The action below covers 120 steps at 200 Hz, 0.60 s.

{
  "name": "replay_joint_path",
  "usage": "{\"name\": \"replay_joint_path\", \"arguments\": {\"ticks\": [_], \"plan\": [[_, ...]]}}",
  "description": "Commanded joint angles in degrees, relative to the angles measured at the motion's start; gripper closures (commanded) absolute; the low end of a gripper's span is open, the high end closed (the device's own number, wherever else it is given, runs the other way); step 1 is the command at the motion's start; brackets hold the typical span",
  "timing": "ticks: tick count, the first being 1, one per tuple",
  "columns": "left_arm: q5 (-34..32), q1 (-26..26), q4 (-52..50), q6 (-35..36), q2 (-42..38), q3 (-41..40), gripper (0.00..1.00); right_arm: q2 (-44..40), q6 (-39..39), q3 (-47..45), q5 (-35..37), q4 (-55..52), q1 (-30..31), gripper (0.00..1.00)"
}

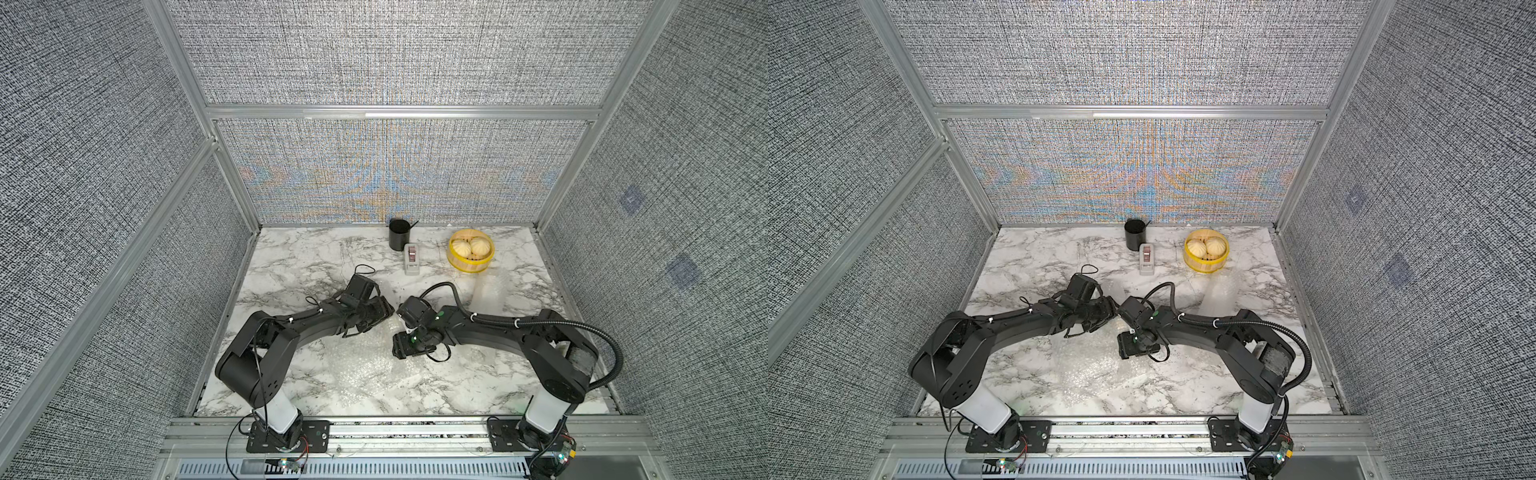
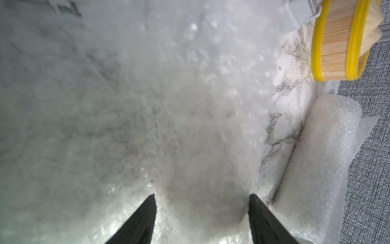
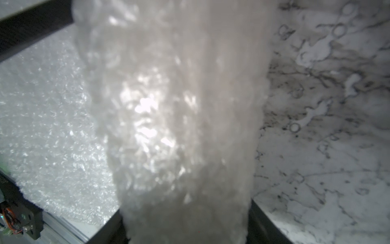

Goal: Wrap vases in bubble wrap
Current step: Wrap the vase in bubble wrap.

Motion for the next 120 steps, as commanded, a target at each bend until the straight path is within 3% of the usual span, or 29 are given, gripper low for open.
{"name": "replay_joint_path", "arguments": {"ticks": [1,24,72,120], "plan": [[-1.82,0.45,-6.29,2.40,-2.33,0.64,0.25,-0.20,0.31,-0.17,3.20,-1.00,0.21,0.34],[-3.10,0.57,-9.52,2.09,-5.27,0.52,0.24,-0.35,0.27,-0.08,3.53,-1.00,0.44,0.35],[-0.79,-2.62,-4.61,-5.51,-3.58,2.51,0.24,-0.32,0.19,-0.13,4.49,-0.51,0.70,0.36],[-1.76,-3.55,-3.49,-8.14,-0.35,2.23,0.39,-0.23,0.27,-0.15,5.40,-0.03,0.88,0.36]]}}
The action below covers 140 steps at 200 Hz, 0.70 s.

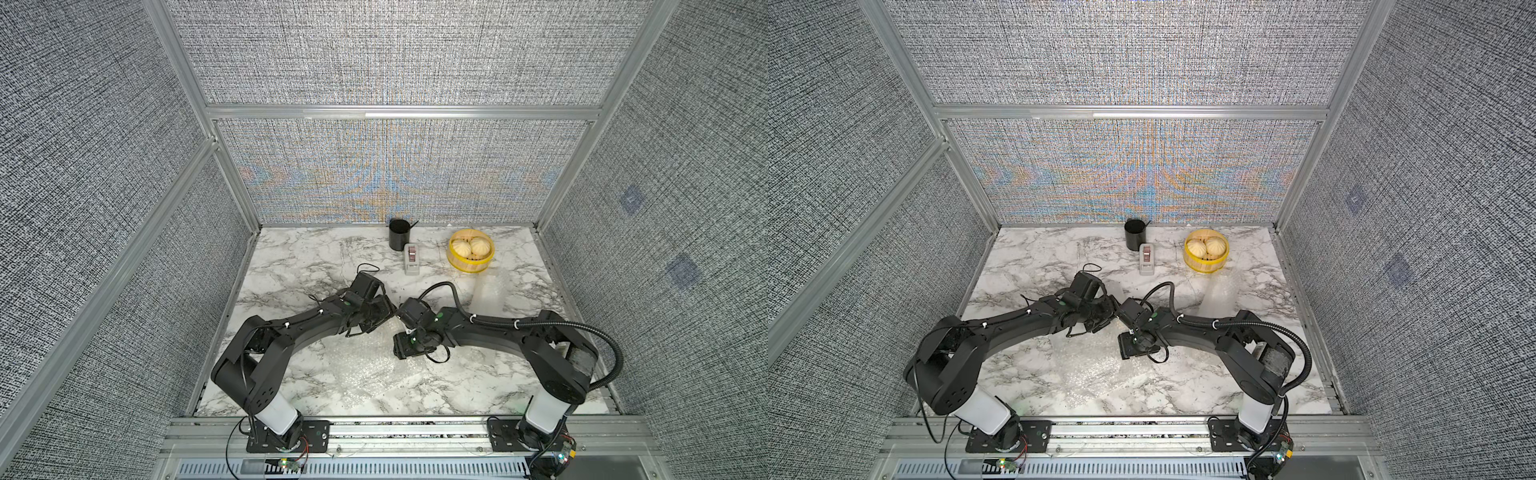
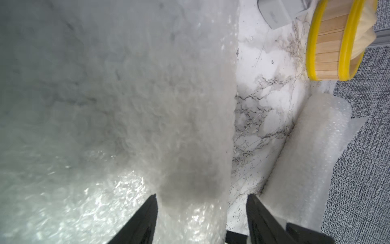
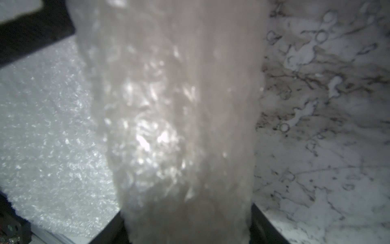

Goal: Wrap vases in bubble wrap
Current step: Wrap the vase in bubble wrap.

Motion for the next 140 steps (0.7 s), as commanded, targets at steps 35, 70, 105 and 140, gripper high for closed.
{"name": "replay_joint_path", "arguments": {"ticks": [35,70,105,140], "plan": [[-0.95,-0.30,0.94,-1.98,-0.36,-4.93,0.46,-0.26,-0.35,0.32,3.34,-0.24,0.05,0.36],[-2.95,-0.25,0.83,-2.42,-1.87,-9.17,0.51,-0.81,-1.84,0.27,0.66,1.28,0.10,0.25],[-5.08,-0.30,2.19,-4.21,-4.63,-13.66,0.55,-3.03,-3.37,0.71,0.57,0.01,0.51,0.16],[-5.55,-0.30,2.03,-3.68,-6.51,-15.70,0.55,-5.62,-5.28,1.64,-2.85,-1.59,1.56,0.10]]}}
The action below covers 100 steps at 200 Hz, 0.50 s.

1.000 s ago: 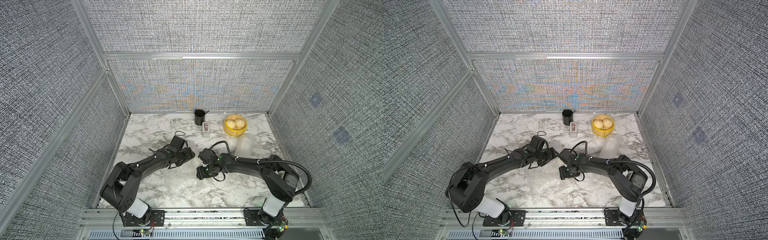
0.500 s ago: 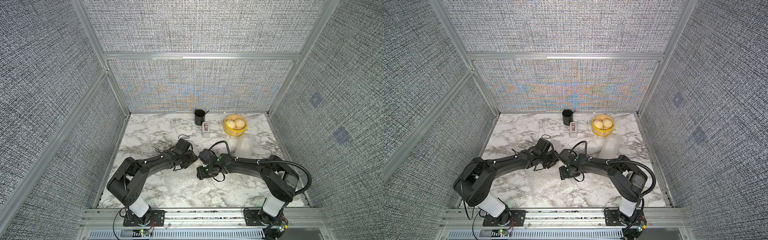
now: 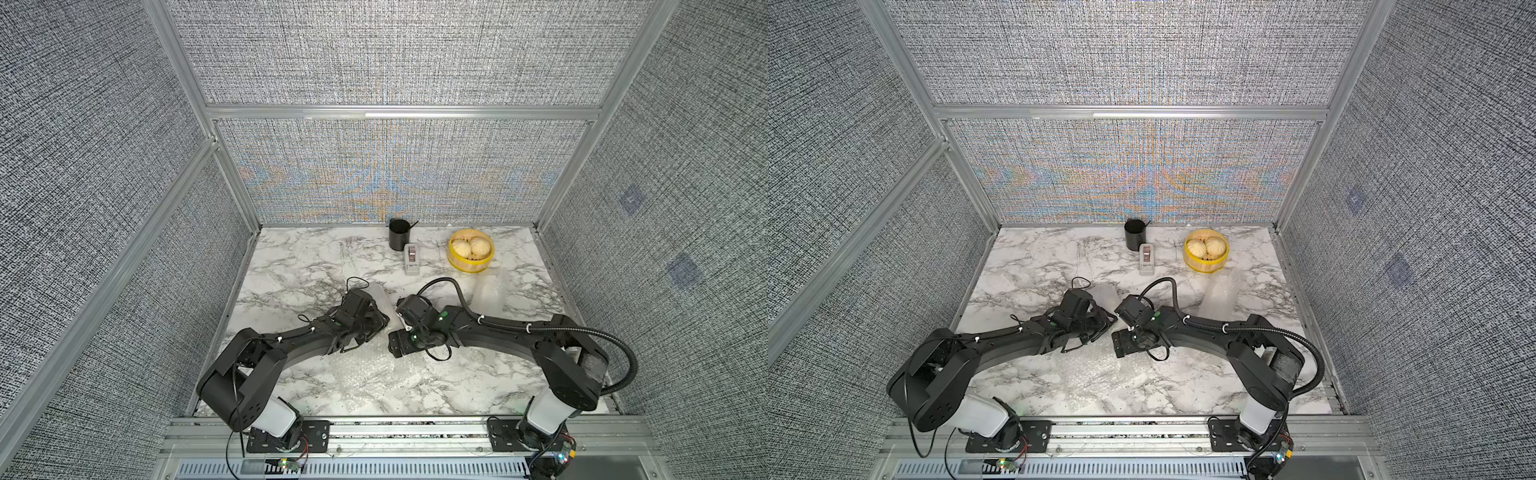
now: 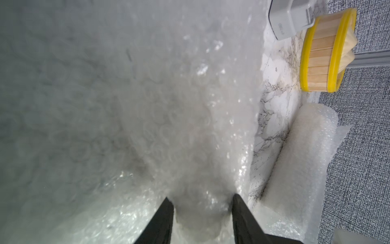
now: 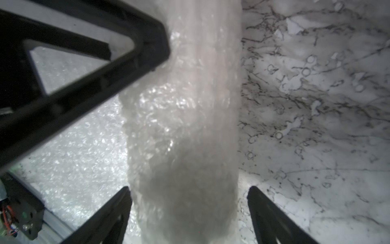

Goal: Wrap vases in bubble wrap
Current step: Wrap the vase in bubble wrap.

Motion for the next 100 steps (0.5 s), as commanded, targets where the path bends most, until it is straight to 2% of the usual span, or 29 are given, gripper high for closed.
{"name": "replay_joint_path", "arguments": {"ticks": [1,31,65,85,100], "plan": [[-2.84,-0.06,-10.70,0.42,-0.18,-1.57,0.55,-1.74,-1.84,0.79,-2.50,-1.42,0.65,0.10],[-3.49,0.03,-10.64,-0.56,-2.46,-4.15,0.55,-4.42,-1.18,0.89,-3.36,-2.99,0.24,0.09],[-3.64,0.11,-11.06,-0.31,-4.76,-5.64,0.55,-3.00,-0.36,1.36,-4.07,-3.68,-1.73,0.09],[-4.12,0.07,-11.90,-0.27,-5.77,-6.40,0.55,-1.30,-0.52,3.16,-2.70,-4.92,-2.34,0.12],[-4.77,0.30,-12.18,-0.61,-7.14,-7.75,0.55,-0.67,-0.74,3.56,-1.50,-4.80,-2.65,0.17]]}}
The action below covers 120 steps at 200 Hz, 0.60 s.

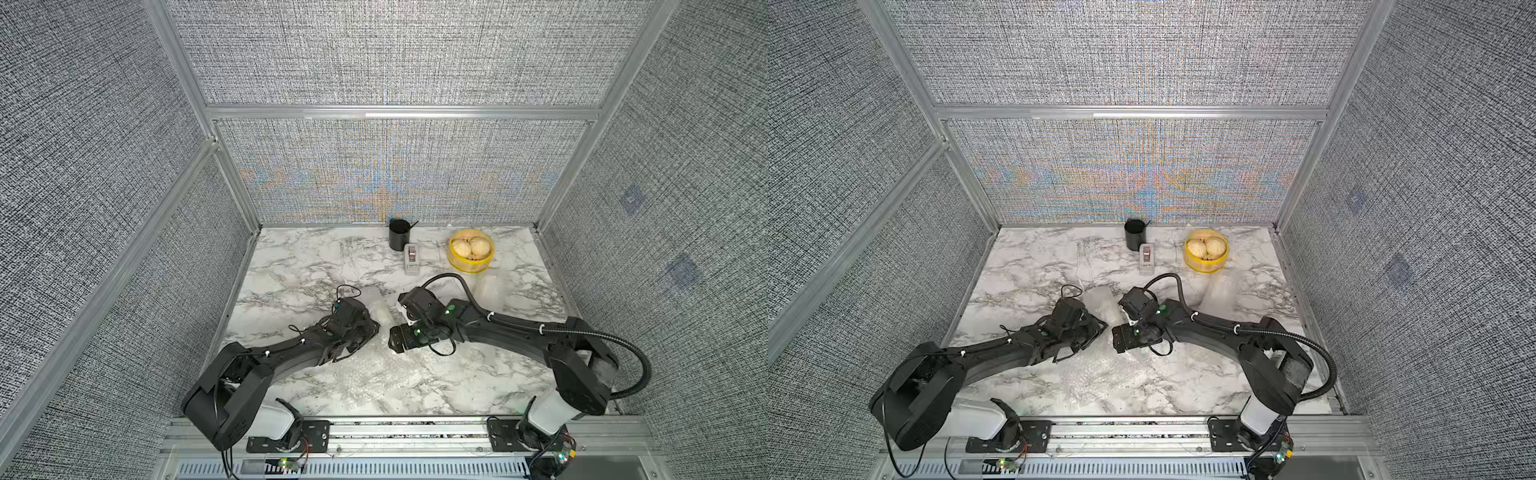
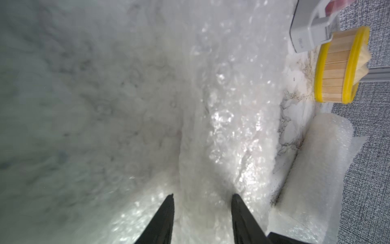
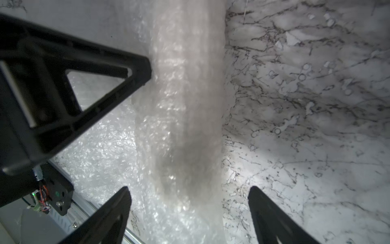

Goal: Wrap vases in bubble wrap
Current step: Wrap the vase in bubble wrap.

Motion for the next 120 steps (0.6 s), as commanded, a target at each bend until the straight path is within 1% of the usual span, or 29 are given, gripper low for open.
{"name": "replay_joint_path", "arguments": {"ticks": [1,32,66,89,104,120], "plan": [[-0.82,0.15,-9.38,0.30,-1.02,-1.91,0.55,0.81,0.03,0.96,1.67,-1.43,-0.25,0.17],[-1.06,0.29,-9.36,0.24,-2.75,-3.07,0.55,3.16,-0.42,2.55,1.79,-2.13,0.03,0.25],[-0.86,1.23,-10.19,1.76,-3.10,-2.21,0.55,4.96,-0.54,2.74,2.32,-2.52,1.07,0.33],[-1.24,2.70,-11.97,2.69,-6.11,-2.37,0.55,5.83,-0.28,2.62,3.45,-2.50,2.15,0.34],[-2.87,3.38,-13.91,2.81,-9.08,-2.24,0.55,6.70,-0.27,2.98,4.19,-2.89,2.79,0.35],[-3.74,3.47,-13.92,3.29,-12.03,-1.66,0.53,7.40,-0.26,3.27,5.07,-3.08,3.64,0.35]]}}
